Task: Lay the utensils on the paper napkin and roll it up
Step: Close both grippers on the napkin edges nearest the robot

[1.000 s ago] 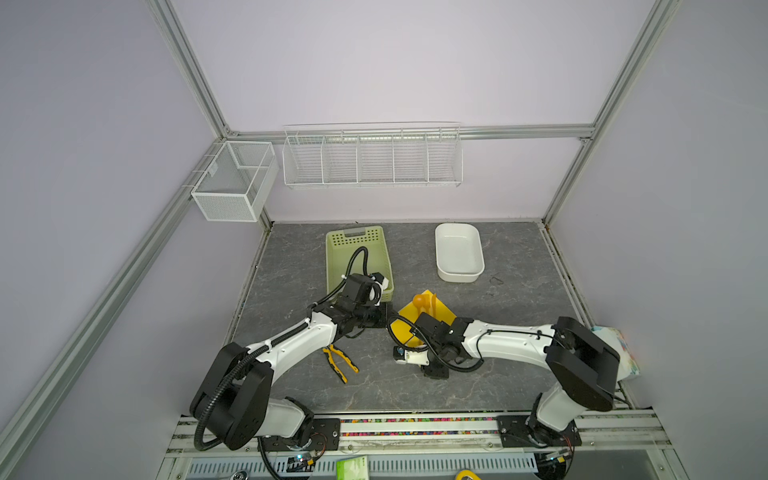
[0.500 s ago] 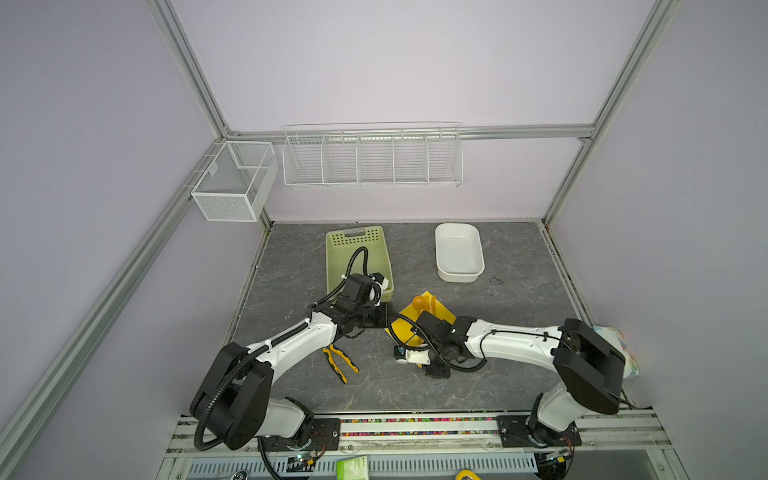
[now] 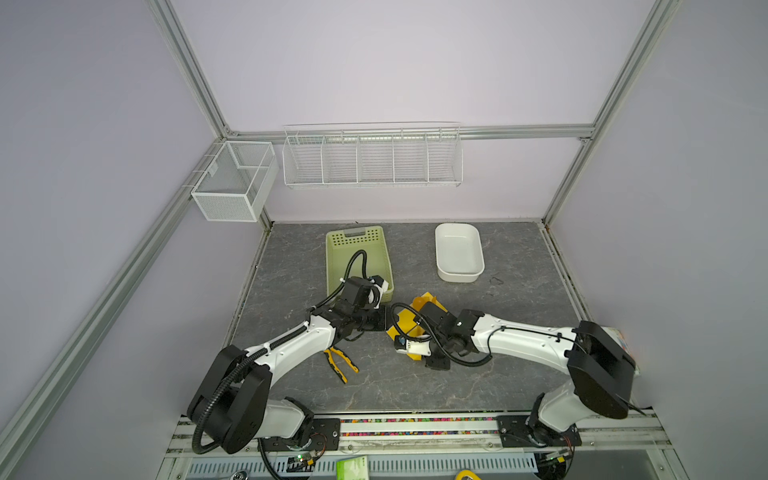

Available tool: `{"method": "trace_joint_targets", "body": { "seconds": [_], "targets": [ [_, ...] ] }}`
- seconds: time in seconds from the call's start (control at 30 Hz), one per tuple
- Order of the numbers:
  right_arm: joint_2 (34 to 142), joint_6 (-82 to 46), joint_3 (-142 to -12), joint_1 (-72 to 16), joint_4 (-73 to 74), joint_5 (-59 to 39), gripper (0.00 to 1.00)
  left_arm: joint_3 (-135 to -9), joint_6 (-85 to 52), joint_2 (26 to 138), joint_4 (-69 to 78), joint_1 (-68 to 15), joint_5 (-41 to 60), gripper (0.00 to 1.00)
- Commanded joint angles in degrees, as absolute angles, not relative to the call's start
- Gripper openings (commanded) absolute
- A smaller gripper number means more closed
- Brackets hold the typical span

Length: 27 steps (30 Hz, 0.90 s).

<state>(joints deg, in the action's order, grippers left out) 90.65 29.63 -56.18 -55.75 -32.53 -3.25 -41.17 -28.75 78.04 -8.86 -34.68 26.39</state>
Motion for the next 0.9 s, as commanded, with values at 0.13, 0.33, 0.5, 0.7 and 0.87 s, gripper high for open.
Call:
{"method": "trace_joint_targets", "body": {
  "seconds": [0.13, 0.33, 0.5, 0.7, 0.87],
  "targets": [
    [91.54, 31.34, -58.43, -53.27, -33.09, -5.00, 0.11, -35.63, -32.31, 74.83, -4.47, -35.26, 29.85, 0.00],
    [92.29, 31.38, -58.89, -51.21, -32.40, -6.15, 0.12, -31.21, -35.73, 74.21, 0.40, -35.85, 31.77, 0.00],
    [93.68, 31.34, -60.07, -49.97, -32.86, -6.33, 0.12, -30.03, -37.60, 76.50, 4.04, -37.74, 32.80, 0.00],
    [95.44, 31.12, -61.08, -49.22, -32.88, -6.33, 0.12, -30.98, -39.31, 81.16, 6.67, -39.69, 36.94, 0.00],
    [96.04, 30.59, -61.43, -48.69, -31.91, -6.50, 0.12, -29.90, -41.65, 83.51, 11.12, -41.35, 37.09, 0.00]
  ]
}}
